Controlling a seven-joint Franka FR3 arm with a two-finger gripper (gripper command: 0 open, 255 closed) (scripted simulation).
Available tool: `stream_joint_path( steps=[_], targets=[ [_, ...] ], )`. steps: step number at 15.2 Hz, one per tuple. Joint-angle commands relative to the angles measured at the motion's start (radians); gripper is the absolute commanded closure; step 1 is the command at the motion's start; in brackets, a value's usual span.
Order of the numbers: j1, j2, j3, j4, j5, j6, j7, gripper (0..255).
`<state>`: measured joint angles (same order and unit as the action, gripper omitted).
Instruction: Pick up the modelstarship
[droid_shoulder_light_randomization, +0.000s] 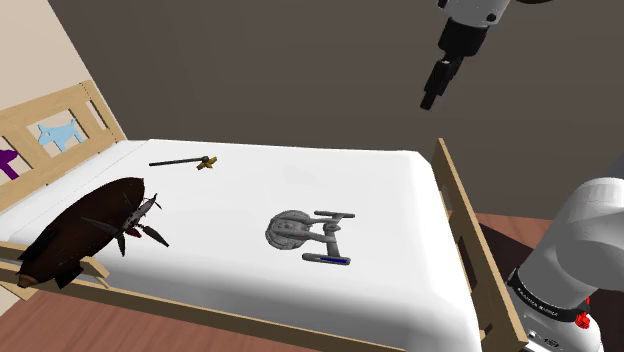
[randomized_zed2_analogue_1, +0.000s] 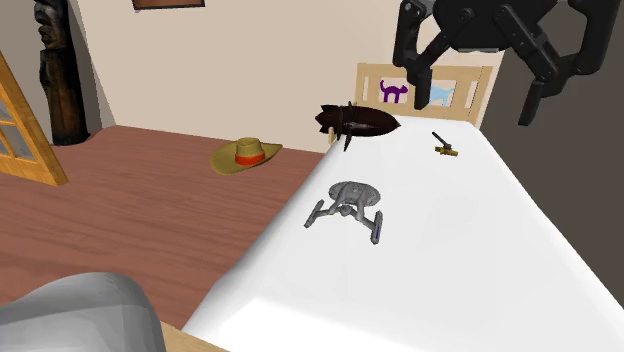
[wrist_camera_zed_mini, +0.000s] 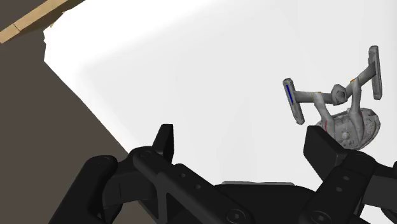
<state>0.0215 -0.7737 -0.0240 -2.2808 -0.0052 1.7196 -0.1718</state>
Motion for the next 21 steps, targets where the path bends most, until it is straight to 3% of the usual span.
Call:
stream_joint_path(
  steps=[1,11,21],
  targets=[
    [0.0,0.0,0.0,0.0,0.0,0.0,0.0,0],
    [-0.034,0.069,0.253,-0.165,0.089,0.187,0.43,0],
    [-0.104,0.343,0.521,-0.148,0.112,0.386,0.887,0]
  ],
)
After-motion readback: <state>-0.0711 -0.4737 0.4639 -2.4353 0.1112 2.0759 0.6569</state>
